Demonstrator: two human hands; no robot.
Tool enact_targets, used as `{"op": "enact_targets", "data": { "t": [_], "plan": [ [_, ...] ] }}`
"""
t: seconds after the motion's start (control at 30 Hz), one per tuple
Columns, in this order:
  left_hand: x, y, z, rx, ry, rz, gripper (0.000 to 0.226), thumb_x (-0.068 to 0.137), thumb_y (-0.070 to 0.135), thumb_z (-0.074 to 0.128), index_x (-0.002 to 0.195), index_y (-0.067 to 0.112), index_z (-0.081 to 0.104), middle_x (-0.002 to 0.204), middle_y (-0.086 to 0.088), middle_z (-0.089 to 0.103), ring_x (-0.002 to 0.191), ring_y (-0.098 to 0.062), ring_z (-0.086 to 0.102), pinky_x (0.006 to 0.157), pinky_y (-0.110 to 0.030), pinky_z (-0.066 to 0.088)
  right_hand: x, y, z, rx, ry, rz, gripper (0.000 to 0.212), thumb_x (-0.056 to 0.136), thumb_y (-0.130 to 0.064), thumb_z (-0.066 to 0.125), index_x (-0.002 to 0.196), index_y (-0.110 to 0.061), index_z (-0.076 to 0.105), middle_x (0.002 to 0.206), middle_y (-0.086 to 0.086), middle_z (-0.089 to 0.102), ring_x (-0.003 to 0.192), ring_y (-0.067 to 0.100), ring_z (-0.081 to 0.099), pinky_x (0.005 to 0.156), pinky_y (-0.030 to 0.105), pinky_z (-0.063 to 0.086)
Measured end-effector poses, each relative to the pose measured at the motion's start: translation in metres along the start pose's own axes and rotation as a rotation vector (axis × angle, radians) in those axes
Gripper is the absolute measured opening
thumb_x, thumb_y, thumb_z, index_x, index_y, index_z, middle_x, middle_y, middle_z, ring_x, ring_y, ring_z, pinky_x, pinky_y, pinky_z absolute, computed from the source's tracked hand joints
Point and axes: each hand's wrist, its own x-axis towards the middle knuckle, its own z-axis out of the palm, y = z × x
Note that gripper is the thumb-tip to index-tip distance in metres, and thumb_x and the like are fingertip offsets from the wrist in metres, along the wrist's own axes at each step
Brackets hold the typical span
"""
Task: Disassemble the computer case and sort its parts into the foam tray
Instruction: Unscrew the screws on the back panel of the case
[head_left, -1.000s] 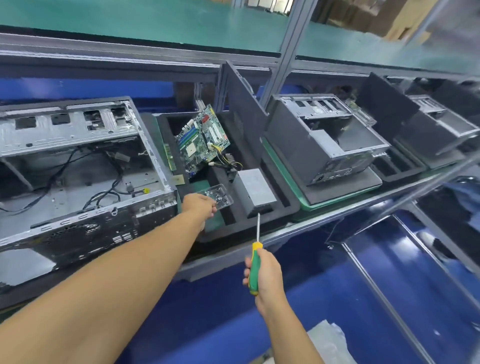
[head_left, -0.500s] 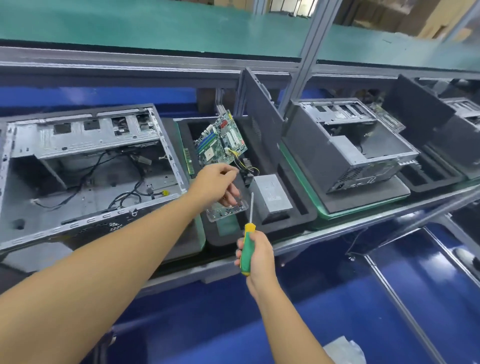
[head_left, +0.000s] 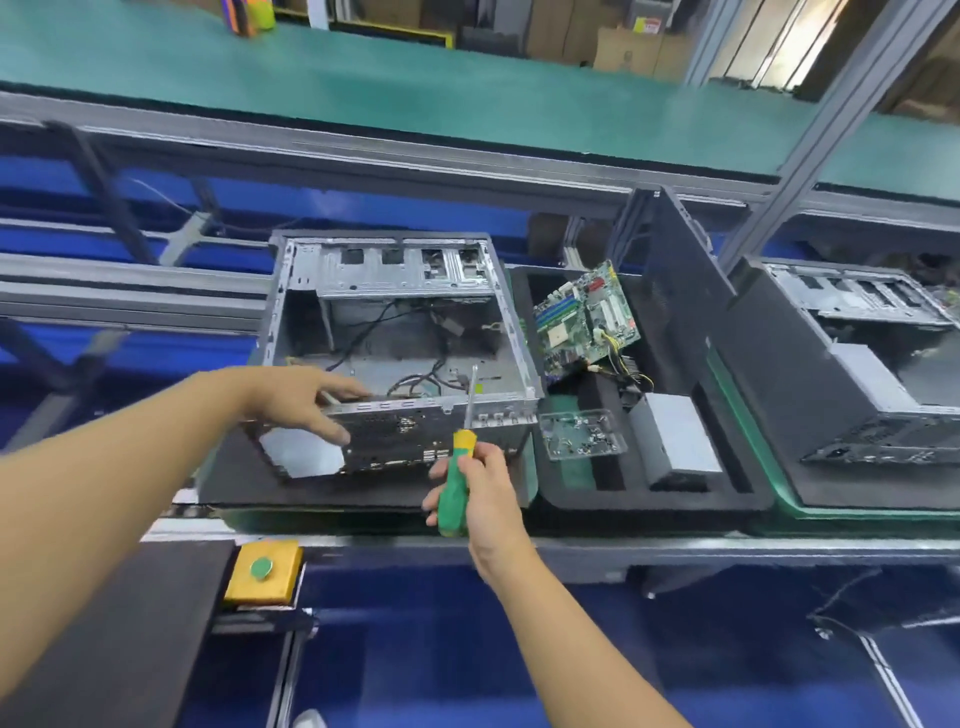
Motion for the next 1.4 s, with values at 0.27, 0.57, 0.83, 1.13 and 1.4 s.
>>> {"op": "enact_targets", "data": {
  "t": [0.27, 0.57, 0.83, 1.13, 1.4],
  "plan": [
    [0.017, -0.033, 0.048, 0.297, 0.568, 0.036, 0.046, 0.086, 0.062, 0.059, 0.132, 0.057, 0.051, 0.117, 0.016, 0.069, 0.107, -0.015, 0.063, 0.076, -0.030, 0.046, -0.008, 0.024, 0.058, -0.182, -0.099, 0.130, 0.020, 0.097, -0.015, 0.046, 0.116, -0.016, 0.042, 0.075, 0.001, 0.062, 0.049, 0.015, 0.050, 0.045, 0.026, 0.041],
    [0.022, -0.037, 0.056, 0.401, 0.671, 0.055, 0.050, 0.087, 0.076, 0.039, 0.135, 0.066, 0.040, 0.105, 0.009, 0.074, 0.095, -0.019, 0.069, 0.066, -0.030, 0.042, -0.016, 0.047, 0.076, -0.304, -0.071, 0.090, 0.032, 0.104, -0.030, 0.041, 0.129, -0.048, 0.052, 0.070, -0.003, 0.059, 0.044, 0.014, 0.042, 0.040, 0.022, 0.035],
    [0.025, -0.039, 0.056, 0.375, 0.667, 0.042, 0.047, 0.089, 0.073, 0.044, 0.135, 0.066, 0.039, 0.100, 0.011, 0.073, 0.091, -0.017, 0.068, 0.063, -0.029, 0.043, -0.020, 0.053, 0.073, -0.312, -0.040, 0.102, 0.032, 0.103, -0.033, 0.044, 0.120, -0.057, 0.056, 0.066, -0.006, 0.057, 0.043, 0.015, 0.041, 0.041, 0.020, 0.034],
    [0.026, -0.037, 0.058, 0.376, 0.693, 0.026, 0.047, 0.087, 0.074, 0.042, 0.133, 0.067, 0.041, 0.090, 0.013, 0.072, 0.085, -0.014, 0.067, 0.055, -0.028, 0.033, -0.016, 0.043, 0.075, -0.324, -0.056, 0.161, 0.030, 0.099, -0.038, 0.045, 0.120, -0.057, 0.055, 0.067, -0.006, 0.058, 0.046, 0.013, 0.044, 0.042, 0.021, 0.035],
    [0.026, -0.038, 0.058, 0.355, 0.708, 0.029, 0.047, 0.086, 0.077, 0.041, 0.131, 0.064, 0.045, 0.088, 0.012, 0.072, 0.084, -0.015, 0.067, 0.057, -0.027, 0.037, -0.017, 0.044, 0.073, -0.308, -0.047, 0.178, 0.031, 0.101, -0.036, 0.044, 0.124, -0.054, 0.055, 0.068, -0.004, 0.058, 0.046, 0.013, 0.044, 0.042, 0.023, 0.035]
  ]
}}
